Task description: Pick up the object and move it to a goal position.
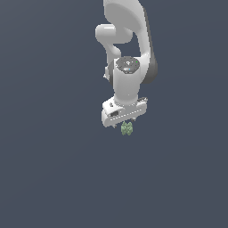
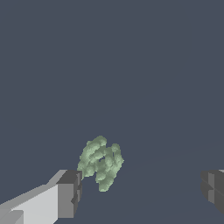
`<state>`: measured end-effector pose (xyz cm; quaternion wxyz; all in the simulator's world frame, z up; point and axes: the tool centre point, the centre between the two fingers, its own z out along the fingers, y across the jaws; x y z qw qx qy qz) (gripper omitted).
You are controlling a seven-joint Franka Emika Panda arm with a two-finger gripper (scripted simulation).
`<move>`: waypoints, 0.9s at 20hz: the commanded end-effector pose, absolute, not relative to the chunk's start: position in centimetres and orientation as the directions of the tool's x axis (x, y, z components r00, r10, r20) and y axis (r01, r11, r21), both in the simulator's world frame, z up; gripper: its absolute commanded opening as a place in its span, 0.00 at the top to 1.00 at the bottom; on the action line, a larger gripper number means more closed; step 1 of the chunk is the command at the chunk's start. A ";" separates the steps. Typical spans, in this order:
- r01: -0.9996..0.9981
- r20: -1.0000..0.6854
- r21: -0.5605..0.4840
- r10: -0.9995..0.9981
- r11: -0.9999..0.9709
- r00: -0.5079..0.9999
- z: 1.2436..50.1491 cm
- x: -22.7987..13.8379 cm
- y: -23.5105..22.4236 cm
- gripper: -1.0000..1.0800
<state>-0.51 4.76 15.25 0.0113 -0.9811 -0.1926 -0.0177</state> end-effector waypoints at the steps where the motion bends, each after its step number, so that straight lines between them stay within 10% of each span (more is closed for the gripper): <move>1: 0.447 0.036 -0.010 0.447 -0.894 0.894 14.8 -0.8 4.9 0.04; 18: 0.831 0.012 0.005 0.831 -0.556 0.556 12.0 -2.6 6.0 0.04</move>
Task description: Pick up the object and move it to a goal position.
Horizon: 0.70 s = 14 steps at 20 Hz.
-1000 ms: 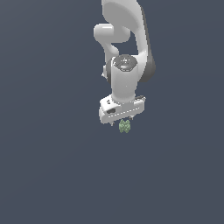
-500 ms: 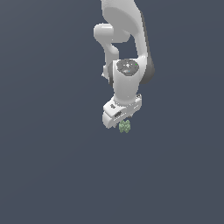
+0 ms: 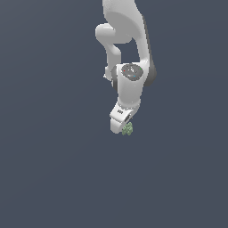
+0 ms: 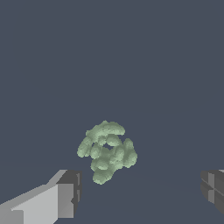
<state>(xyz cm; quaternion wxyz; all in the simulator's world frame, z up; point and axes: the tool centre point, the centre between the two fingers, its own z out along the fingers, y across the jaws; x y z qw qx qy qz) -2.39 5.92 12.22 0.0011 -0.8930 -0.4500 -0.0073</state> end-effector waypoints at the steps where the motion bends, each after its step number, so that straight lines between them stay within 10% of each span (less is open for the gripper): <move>1: 0.848 0.011 0.005 0.848 -0.530 0.530 11.8 -2.7 6.1 0.04; 14: 0.979 0.001 0.002 0.979 -0.204 0.204 10.1 -4.0 7.1 0.04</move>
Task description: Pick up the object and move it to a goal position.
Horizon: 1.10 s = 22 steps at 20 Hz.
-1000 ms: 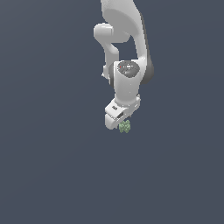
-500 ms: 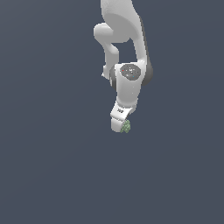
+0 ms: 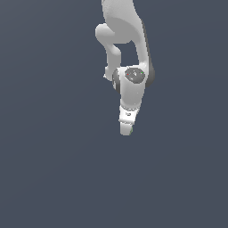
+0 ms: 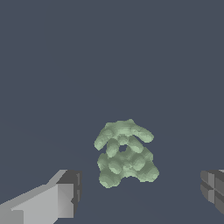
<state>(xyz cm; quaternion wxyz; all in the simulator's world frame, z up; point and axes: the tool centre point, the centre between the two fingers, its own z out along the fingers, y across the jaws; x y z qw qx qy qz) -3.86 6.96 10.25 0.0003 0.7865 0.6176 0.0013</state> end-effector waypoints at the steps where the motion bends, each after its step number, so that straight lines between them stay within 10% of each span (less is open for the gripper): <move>1: 0.983 0.001 0.002 0.983 -0.186 0.186 10.0 -4.0 7.1 0.04; 22: 0.996 0.000 0.000 0.996 -0.094 0.094 7.0 -4.5 7.4 0.04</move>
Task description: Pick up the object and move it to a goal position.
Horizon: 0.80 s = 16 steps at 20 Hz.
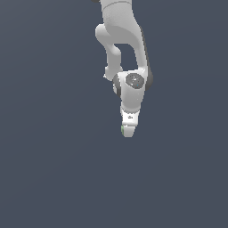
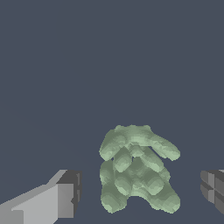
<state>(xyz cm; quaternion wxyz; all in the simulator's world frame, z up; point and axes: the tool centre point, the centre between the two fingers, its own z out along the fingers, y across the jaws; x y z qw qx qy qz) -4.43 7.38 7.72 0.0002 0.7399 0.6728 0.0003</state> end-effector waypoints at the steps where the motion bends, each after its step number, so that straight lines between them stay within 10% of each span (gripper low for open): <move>1: 0.996 0.000 0.000 0.996 -0.093 0.093 6.4 -4.5 7.4 0.04; 9: 0.996 0.000 0.000 0.996 -0.092 0.092 4.6 -4.5 7.4 0.04; 10: 0.996 0.000 0.000 0.996 -0.092 0.092 4.6 -4.5 7.4 1.00; 16: 0.996 0.000 0.000 0.996 -0.092 0.092 4.6 -4.5 7.4 1.00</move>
